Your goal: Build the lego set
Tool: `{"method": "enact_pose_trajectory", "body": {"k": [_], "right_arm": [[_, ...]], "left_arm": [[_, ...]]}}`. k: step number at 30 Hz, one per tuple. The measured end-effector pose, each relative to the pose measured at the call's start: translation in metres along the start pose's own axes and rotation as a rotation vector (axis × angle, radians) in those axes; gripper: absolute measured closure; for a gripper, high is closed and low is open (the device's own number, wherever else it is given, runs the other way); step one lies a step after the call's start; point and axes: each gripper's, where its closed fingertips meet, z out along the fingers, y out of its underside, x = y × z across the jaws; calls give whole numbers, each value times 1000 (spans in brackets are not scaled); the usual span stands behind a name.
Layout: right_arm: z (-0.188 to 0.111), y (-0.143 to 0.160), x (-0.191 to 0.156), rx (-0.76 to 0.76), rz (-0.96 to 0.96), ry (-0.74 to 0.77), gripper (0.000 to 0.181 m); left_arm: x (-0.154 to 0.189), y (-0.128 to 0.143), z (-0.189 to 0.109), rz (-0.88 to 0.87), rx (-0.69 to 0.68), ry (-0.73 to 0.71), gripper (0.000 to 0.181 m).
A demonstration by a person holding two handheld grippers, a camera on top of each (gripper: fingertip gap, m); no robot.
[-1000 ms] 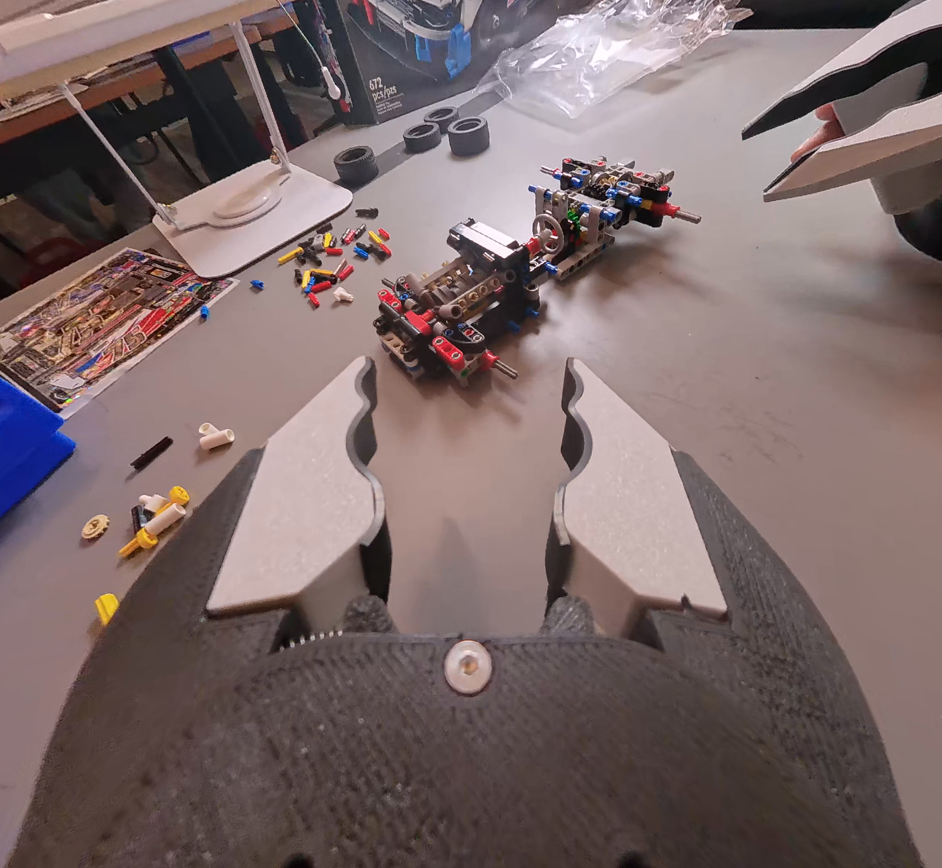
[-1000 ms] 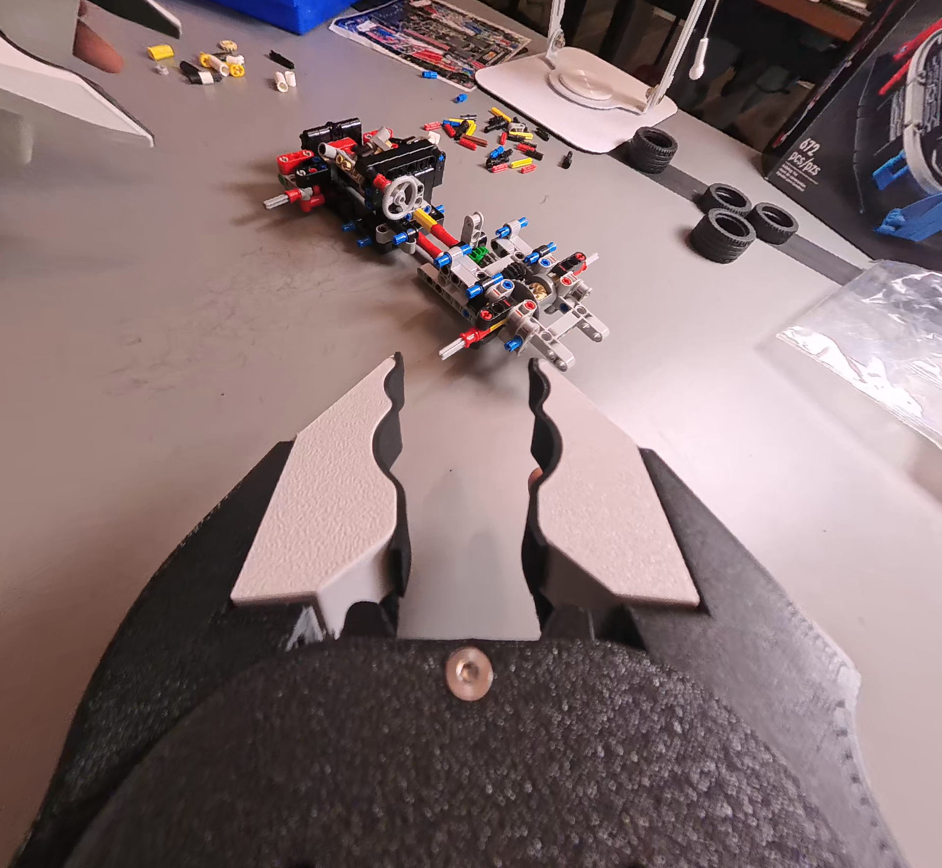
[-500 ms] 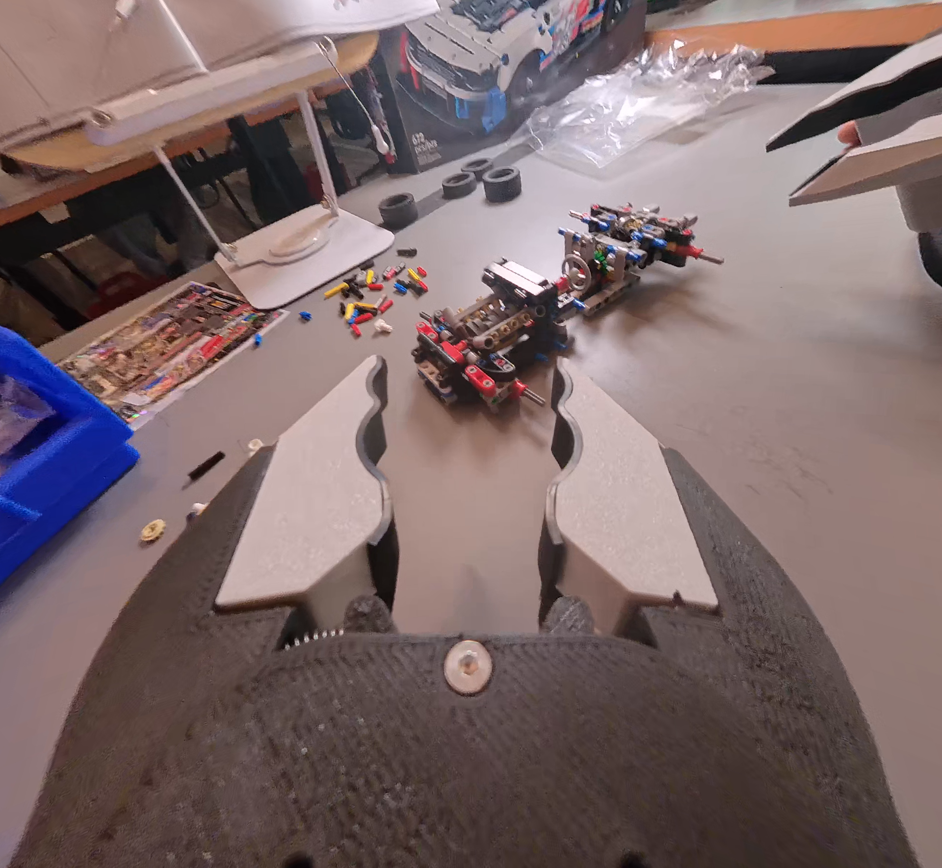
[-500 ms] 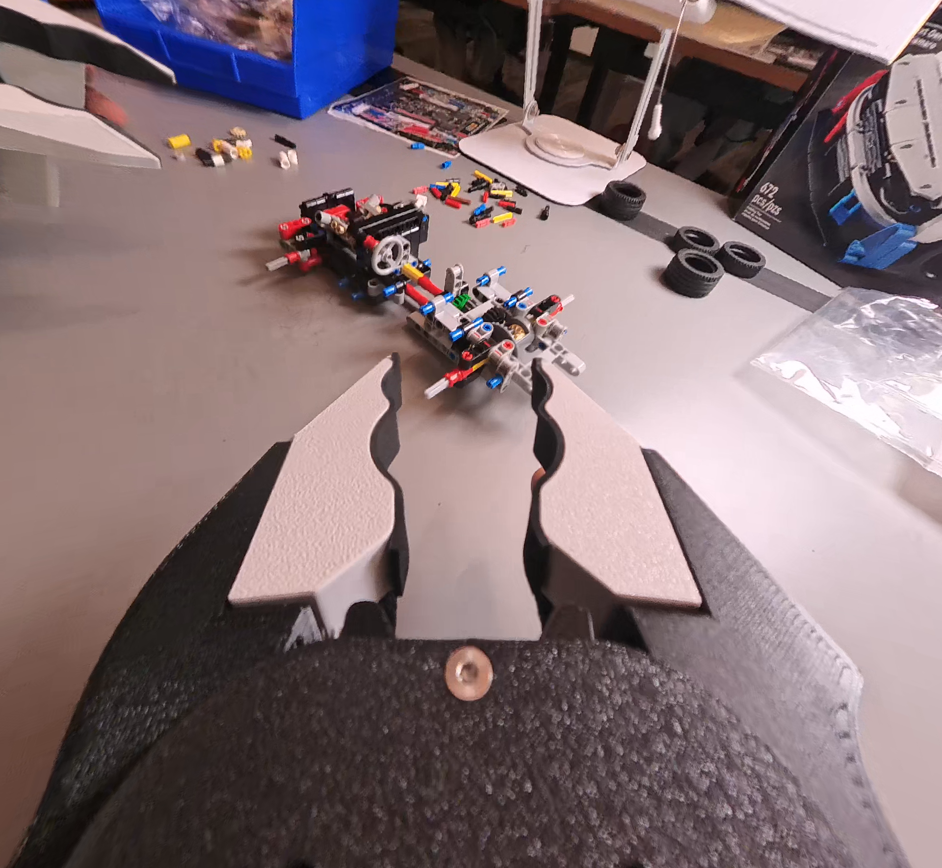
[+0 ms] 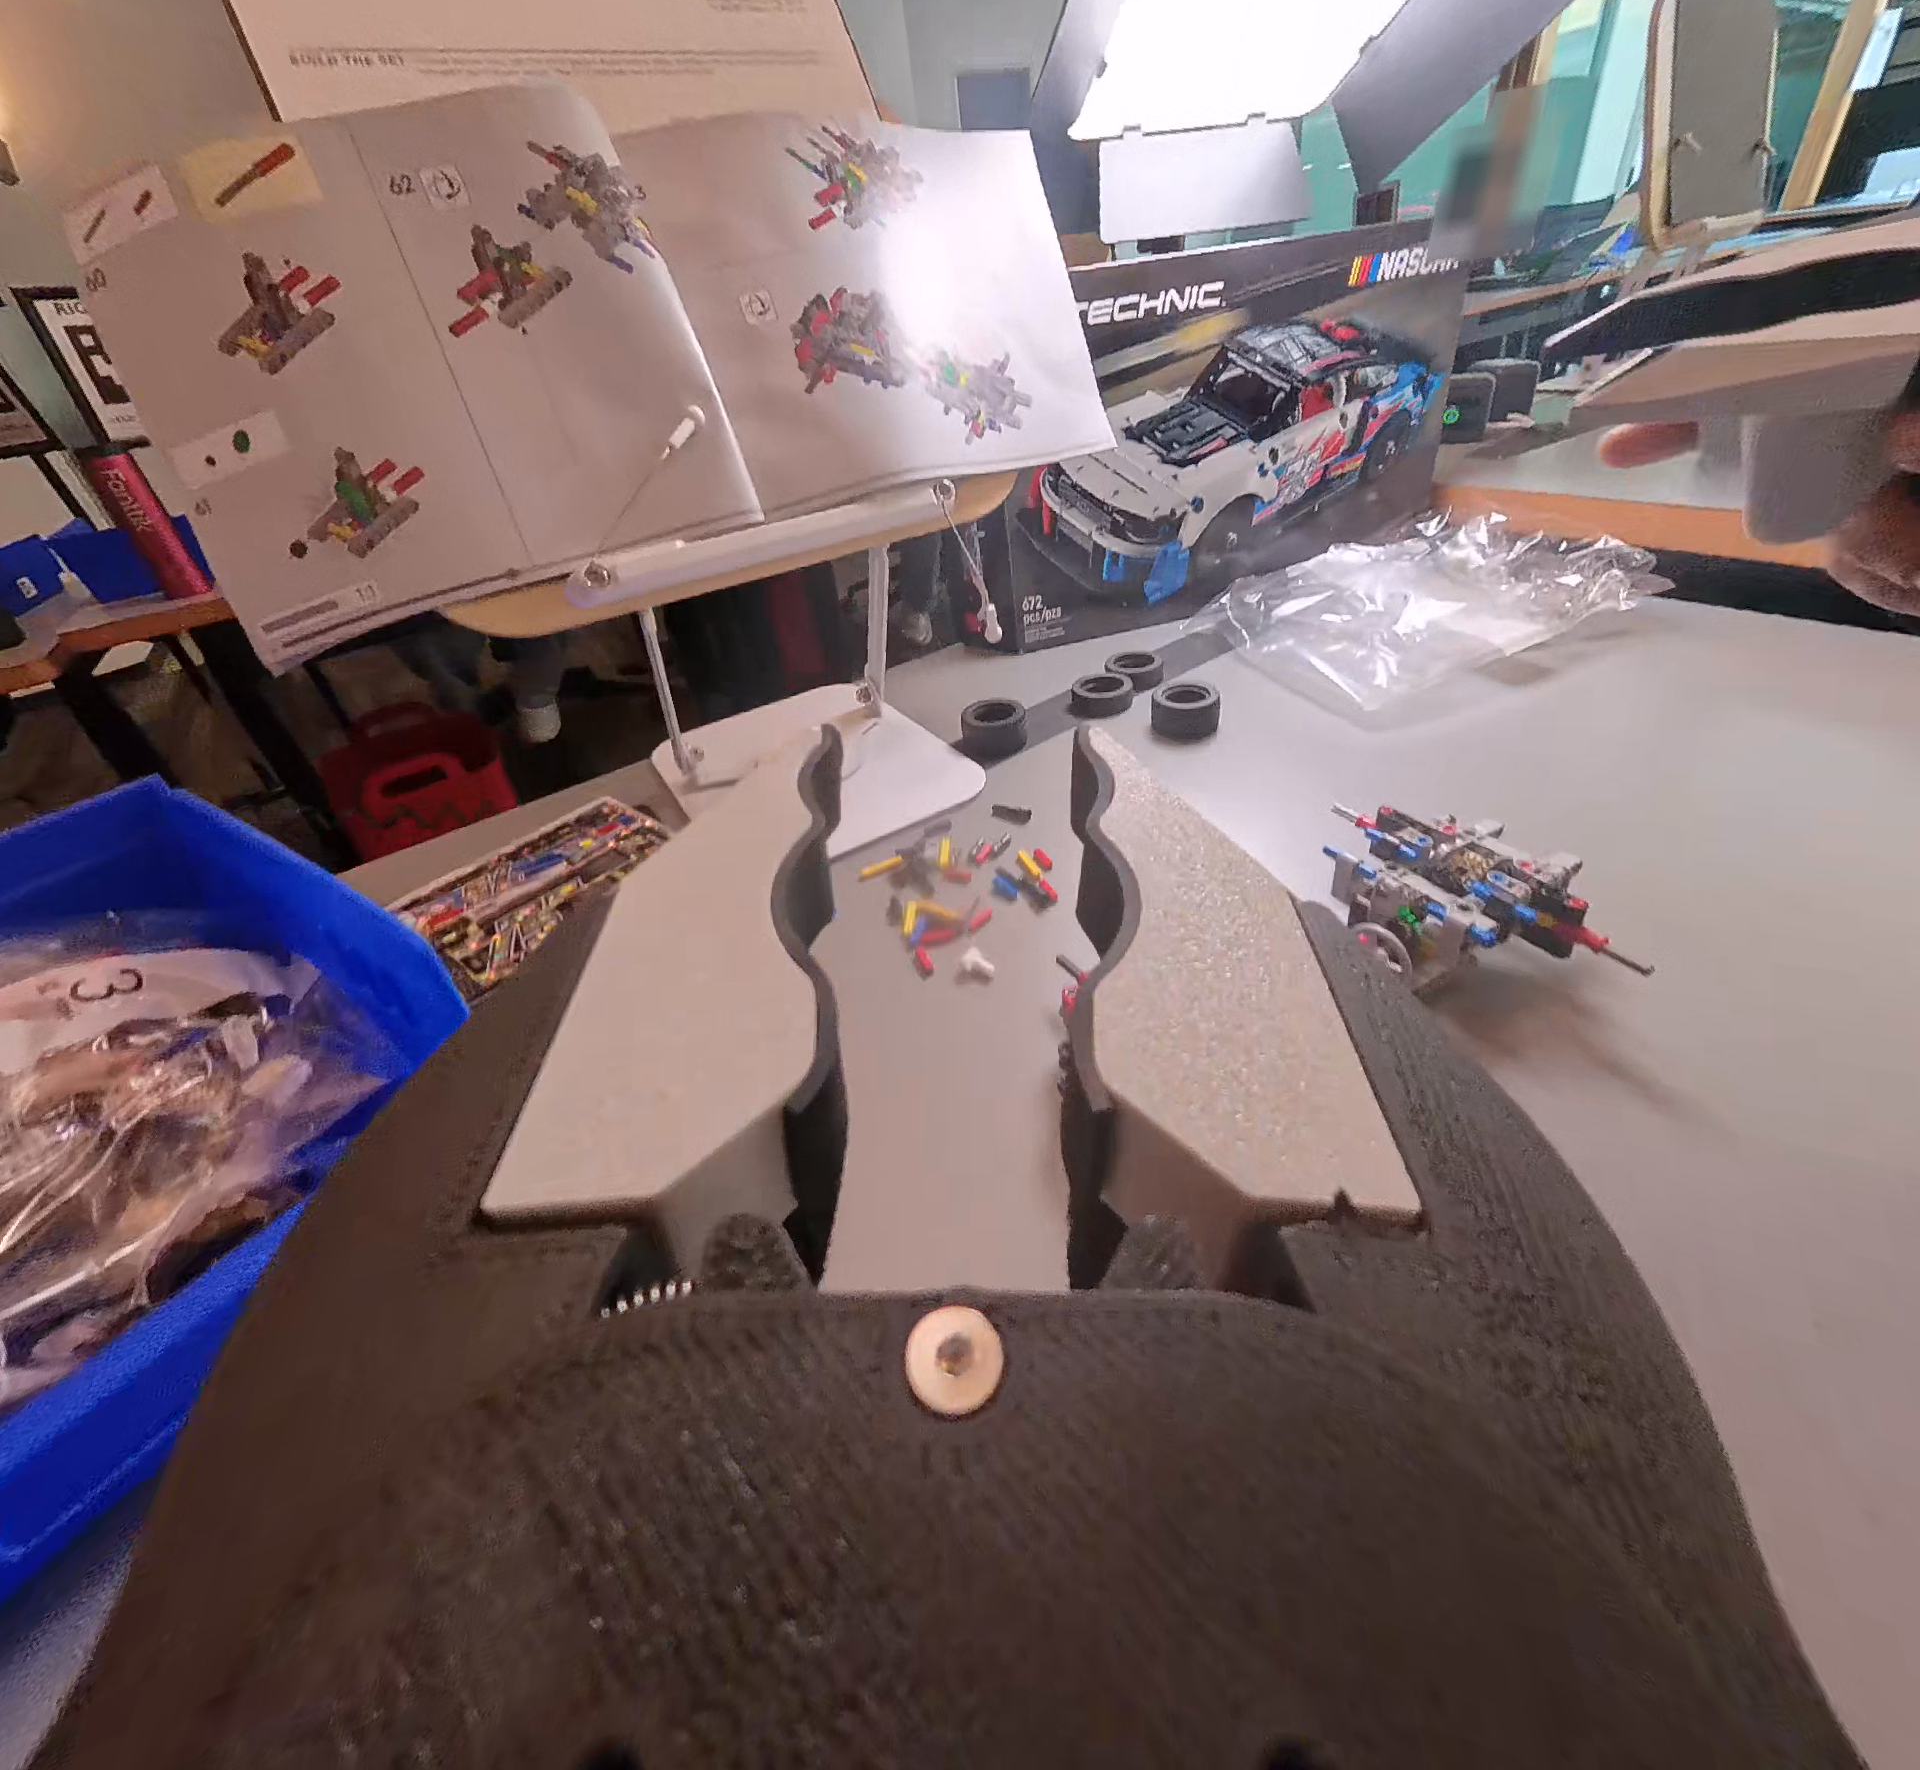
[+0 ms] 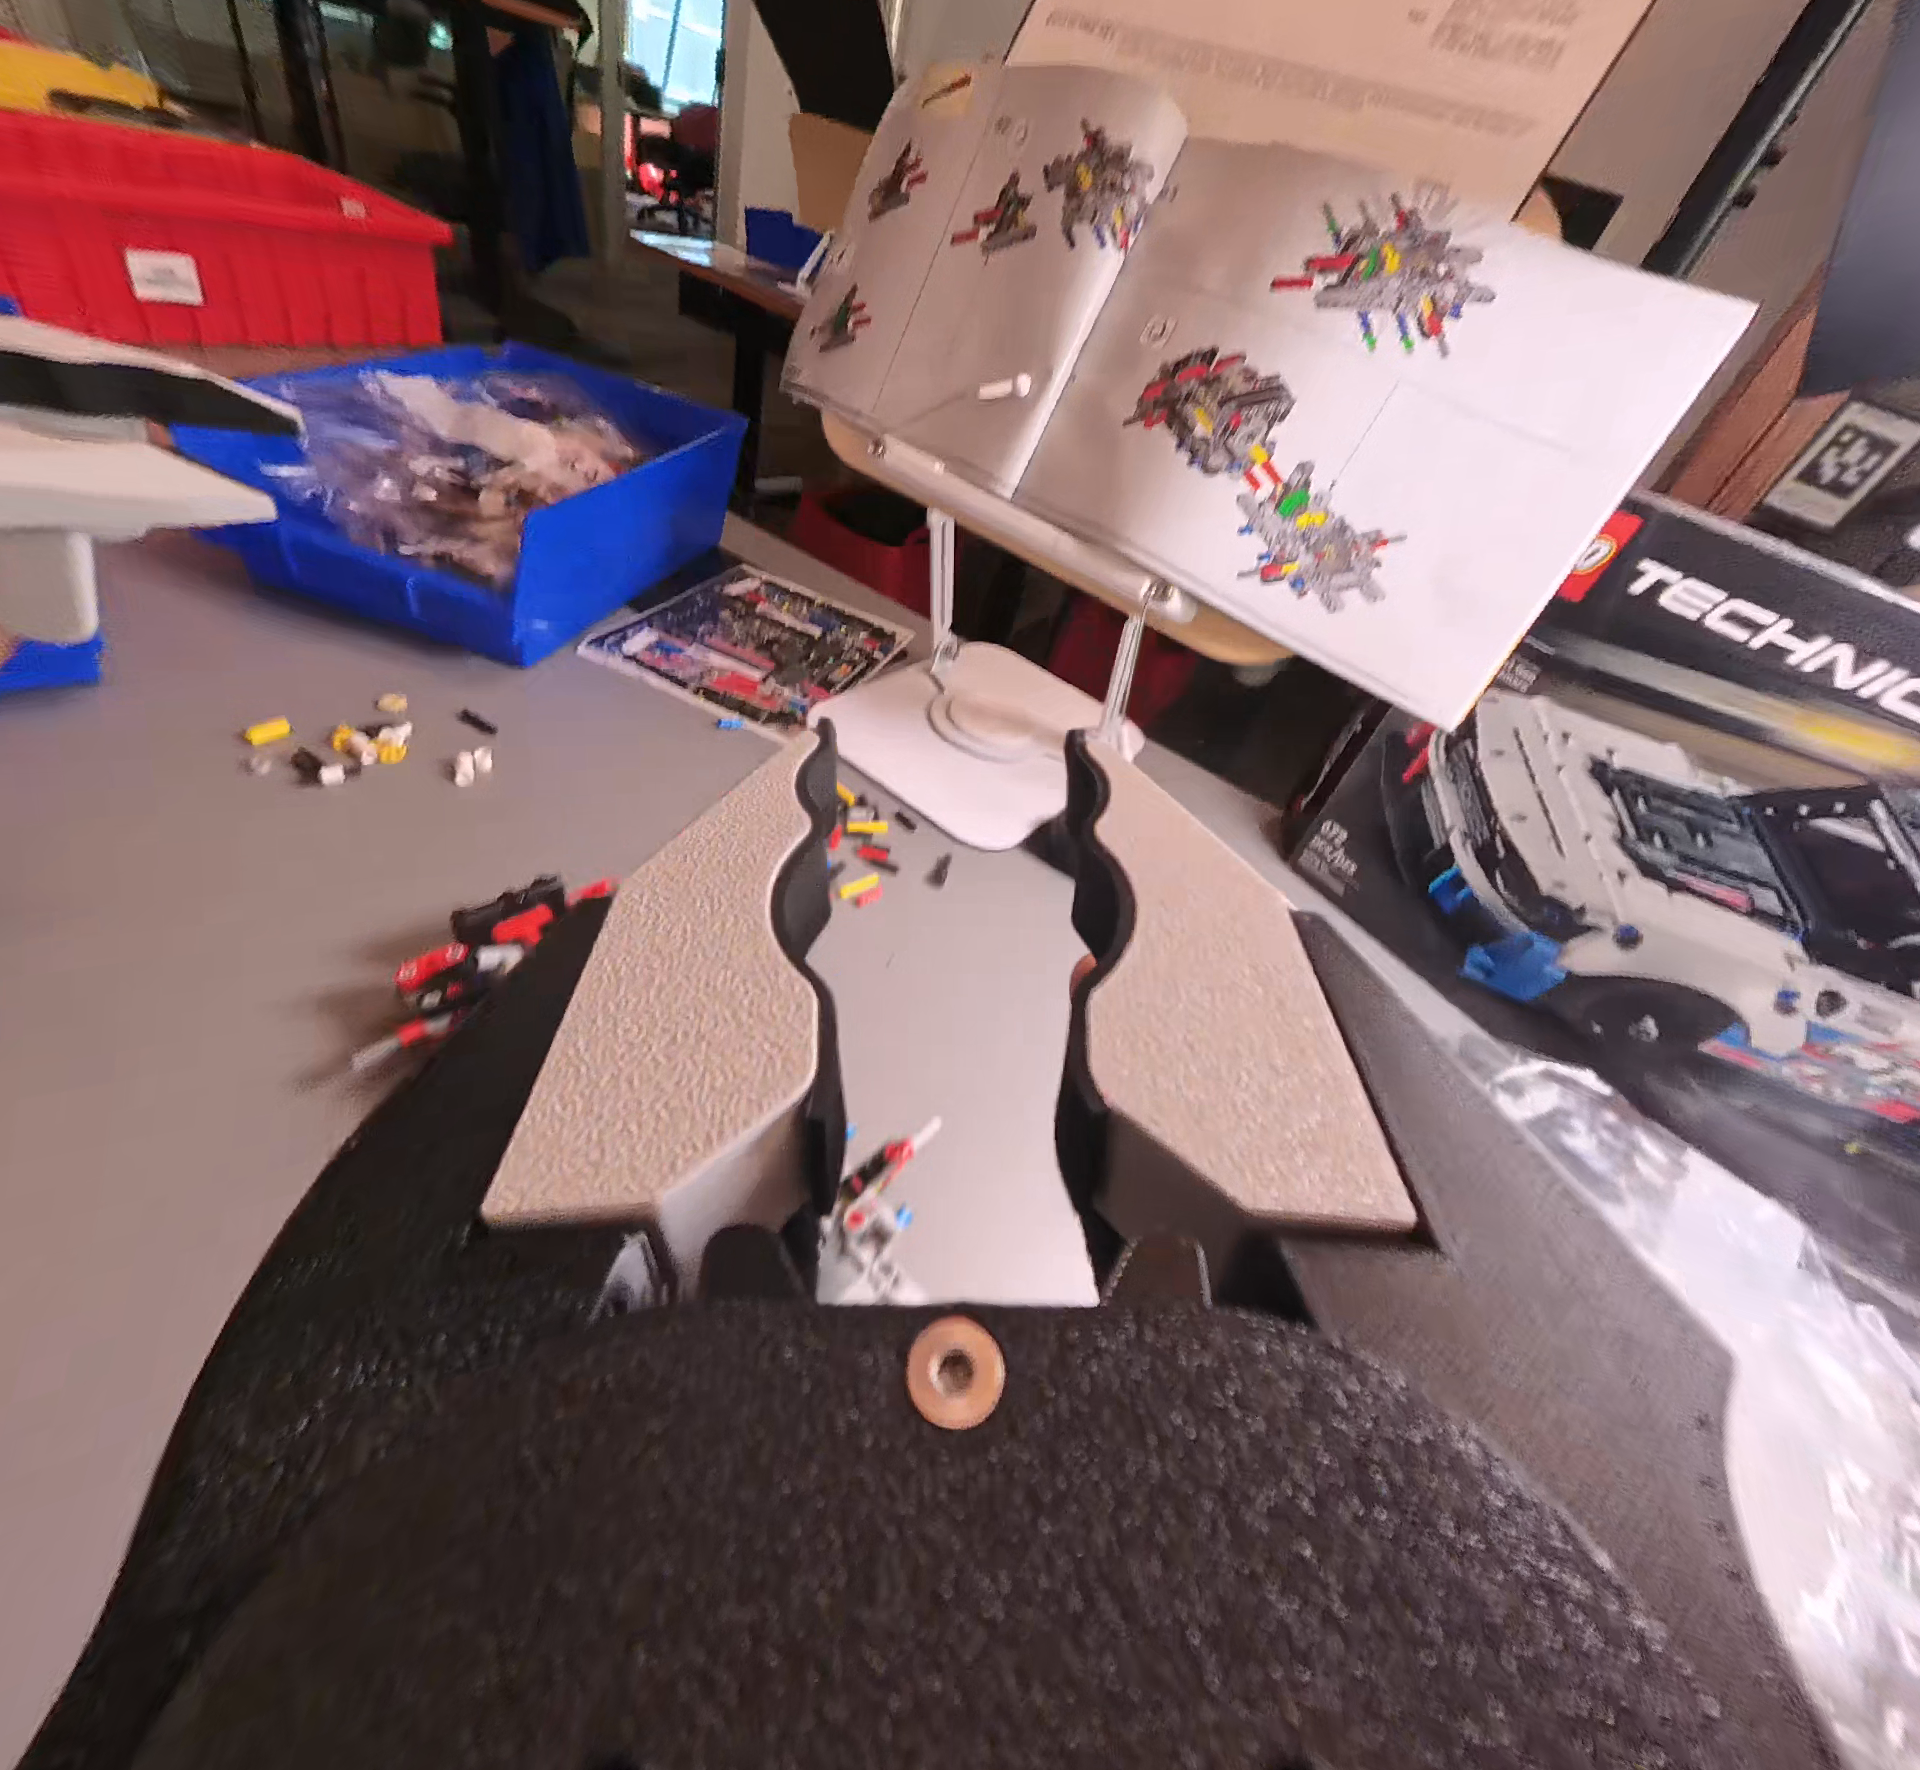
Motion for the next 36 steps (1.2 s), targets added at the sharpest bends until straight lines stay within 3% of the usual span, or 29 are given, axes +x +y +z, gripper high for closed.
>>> {"method": "enact_pose_trajectory", "body": {"k": [3, 6, 12, 19, 23, 36], "right_arm": [[29, -19, 26, 37, 3, 53, 140], [62, -19, 59, 26, 25, 115, 140], [127, 21, 124, -45, 118, 180, 139], [192, 54, 185, -117, 145, 299, 119], [211, 58, 196, -110, 143, 347, 99], [246, 56, 163, -99, 298, 243, 82]], "left_arm": [[-5, -8, 19, -30, 19, 6, 140], [-5, 0, 31, -65, 32, 14, 141], [1, 60, 32, 4, -86, 41, 142], [-1, 66, 31, 4, -92, 50, 141], [1, 72, 32, -3, -106, 61, 141], [3, 89, 37, -46, -153, 79, 143]]}}
